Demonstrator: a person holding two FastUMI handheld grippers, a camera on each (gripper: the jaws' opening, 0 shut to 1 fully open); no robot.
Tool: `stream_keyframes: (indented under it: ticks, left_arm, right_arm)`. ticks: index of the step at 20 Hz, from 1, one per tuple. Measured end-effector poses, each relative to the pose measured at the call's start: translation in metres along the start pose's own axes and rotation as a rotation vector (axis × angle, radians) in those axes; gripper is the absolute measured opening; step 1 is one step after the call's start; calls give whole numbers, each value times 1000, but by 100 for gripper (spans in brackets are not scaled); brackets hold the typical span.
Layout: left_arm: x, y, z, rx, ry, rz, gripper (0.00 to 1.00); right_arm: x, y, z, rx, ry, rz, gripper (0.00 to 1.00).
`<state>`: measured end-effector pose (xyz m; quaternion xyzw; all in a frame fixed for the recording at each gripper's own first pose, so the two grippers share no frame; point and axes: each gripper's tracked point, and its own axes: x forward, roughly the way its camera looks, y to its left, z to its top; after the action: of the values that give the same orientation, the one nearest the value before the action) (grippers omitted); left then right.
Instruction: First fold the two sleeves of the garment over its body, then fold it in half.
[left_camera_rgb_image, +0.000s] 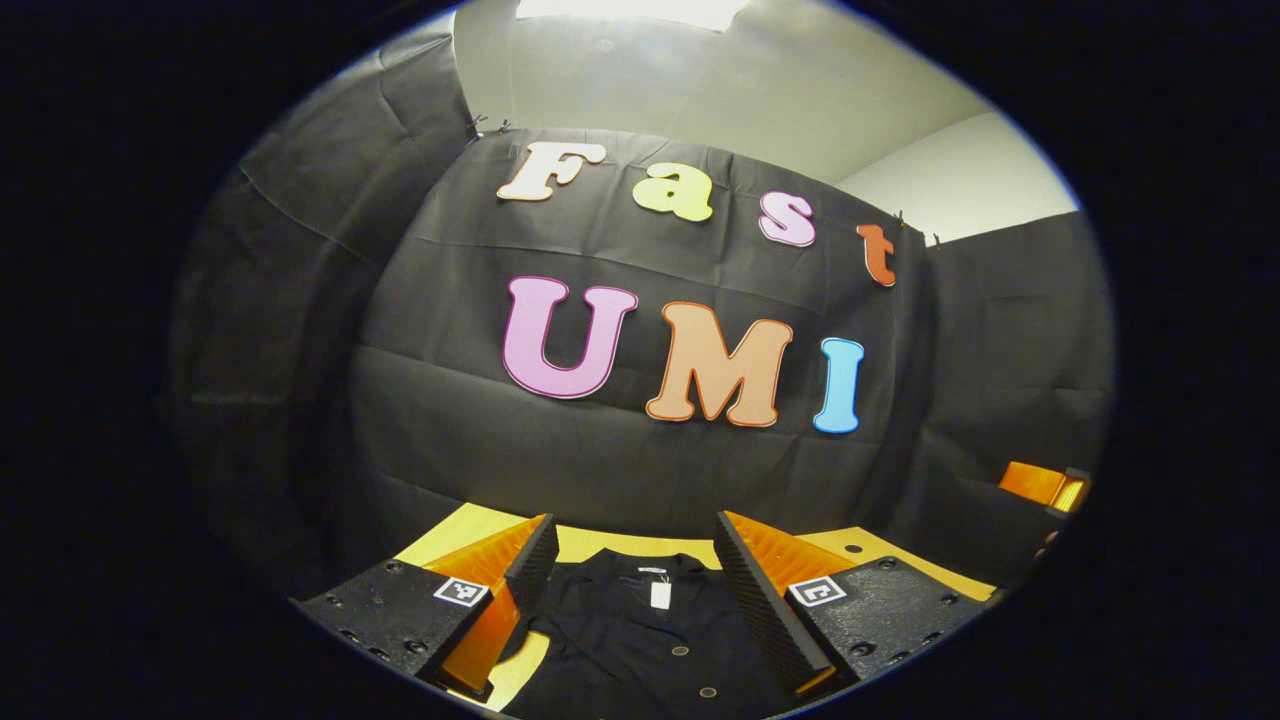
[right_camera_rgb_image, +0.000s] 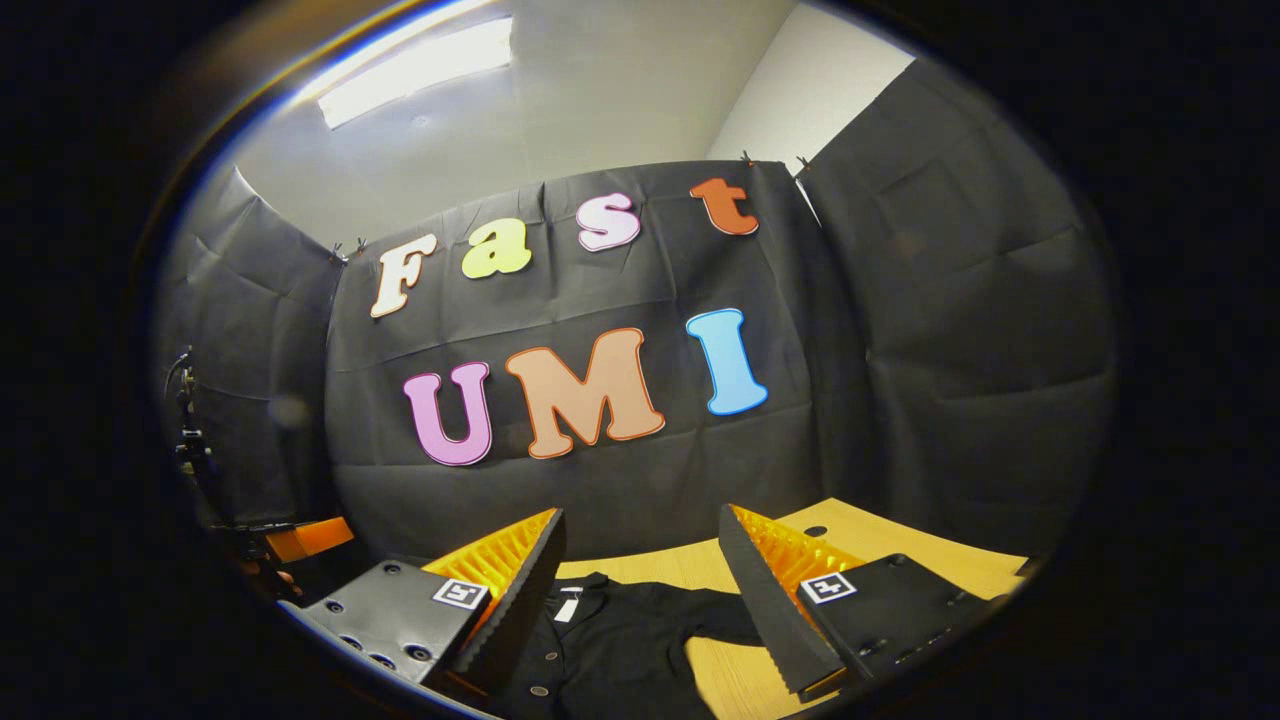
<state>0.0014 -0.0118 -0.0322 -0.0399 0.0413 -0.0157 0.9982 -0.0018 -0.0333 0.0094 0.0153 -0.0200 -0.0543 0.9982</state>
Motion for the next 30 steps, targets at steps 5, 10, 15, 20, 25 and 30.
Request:
stream_keyframes:
  ticks: [5,10,15,20,25,30]
  left_arm:
    - [-13,20,0,0,5,69,92]
    - [-22,38,2,-10,-2,155,92]
    - [-36,61,4,9,-3,251,92]
    - [-57,98,5,41,3,390,94]
    - [-86,124,-2,69,32,524,92]
    - [-114,145,0,106,48,625,92]
  right_arm:
    - [4,-3,-11,-6,42,14,94]
    - [9,-17,-18,-15,65,6,97]
    - [24,-66,-20,-17,70,-79,94]
    - [33,-166,-49,-18,131,-282,97]
    - [38,-254,-123,-42,296,-433,97]
    - [41,-286,-201,30,508,-455,94]
